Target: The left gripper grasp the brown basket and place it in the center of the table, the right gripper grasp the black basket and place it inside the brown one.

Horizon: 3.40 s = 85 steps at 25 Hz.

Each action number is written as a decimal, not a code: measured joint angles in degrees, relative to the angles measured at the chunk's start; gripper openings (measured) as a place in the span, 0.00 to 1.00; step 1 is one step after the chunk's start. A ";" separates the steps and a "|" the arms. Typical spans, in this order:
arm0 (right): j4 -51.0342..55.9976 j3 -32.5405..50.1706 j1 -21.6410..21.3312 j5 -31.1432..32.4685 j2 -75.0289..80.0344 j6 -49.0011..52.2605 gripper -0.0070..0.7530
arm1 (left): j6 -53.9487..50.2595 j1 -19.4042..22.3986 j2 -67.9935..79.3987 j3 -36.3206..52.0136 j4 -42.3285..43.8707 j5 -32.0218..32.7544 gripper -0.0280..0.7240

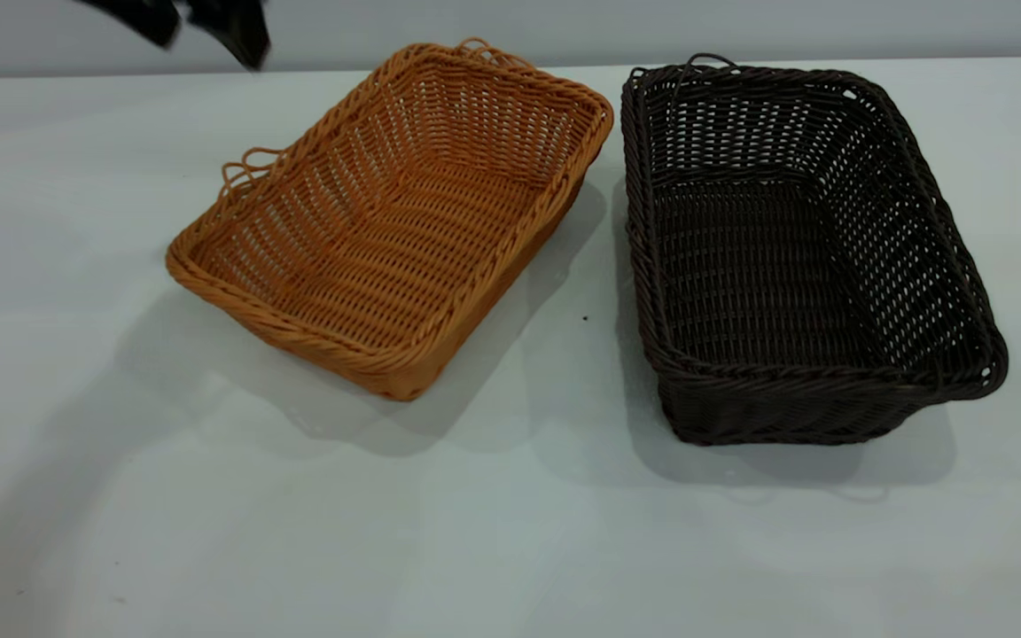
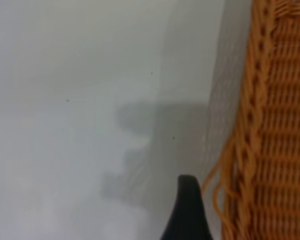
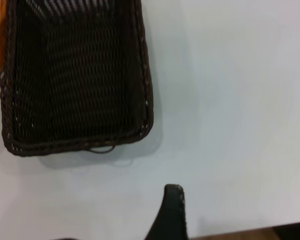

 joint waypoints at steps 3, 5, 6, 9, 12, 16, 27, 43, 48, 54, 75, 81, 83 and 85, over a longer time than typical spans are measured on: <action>0.23 -0.02 0.00 -1.54 4.47 0.35 0.81 | 0.04 -0.25 6.07 -3.61 0.00 -0.41 0.75; 0.95 -0.02 0.00 -3.00 7.39 0.35 0.80 | 0.04 -0.63 9.81 -6.24 0.00 -0.41 0.75; 1.55 -0.02 0.00 -3.75 8.60 0.35 0.80 | 0.04 -0.91 11.43 -7.31 0.00 -0.41 0.75; 3.14 -0.02 0.00 -5.07 12.66 0.24 0.79 | 0.04 -1.62 15.34 -11.00 0.00 -0.59 0.75; 4.99 -0.06 0.00 -6.11 16.88 -0.46 0.79 | 0.04 -2.19 18.90 -14.50 0.00 -0.76 0.71; 9.68 -0.06 0.00 -7.97 22.14 -3.25 0.79 | 0.04 -3.01 22.63 -17.74 -0.04 -0.80 0.54; 44.52 -0.06 0.44 -16.00 43.76 -22.17 0.79 | 0.82 -3.84 22.16 -19.02 -0.82 -1.93 0.15; 93.41 -1.00 15.09 -24.11 80.03 -44.25 0.79 | 1.00 -2.28 15.57 -19.02 0.21 -2.52 0.14; 97.76 -2.26 15.09 -25.30 86.76 -48.12 0.79 | 1.05 -2.28 15.57 -19.02 0.21 -2.46 0.14; 98.12 -5.82 15.09 -28.20 91.68 -49.66 0.79 | 2.17 -2.28 14.89 -19.02 0.23 -1.92 0.14; 94.17 -15.27 -7.77 -33.58 93.80 -60.64 0.11 | 10.87 -2.19 10.28 -19.02 -0.17 9.40 0.14; 83.58 -21.68 -20.47 -22.48 88.67 -61.20 0.11 | 31.21 -2.77 10.28 -19.02 -10.63 14.02 0.14; 79.75 -23.44 -23.05 -19.43 87.48 -61.07 0.11 | 42.80 -3.74 10.28 -19.02 -17.32 15.72 0.14; 76.49 -24.51 -24.38 -17.29 86.84 -60.69 0.11 | 56.77 -4.95 10.59 -19.02 -24.16 18.29 0.14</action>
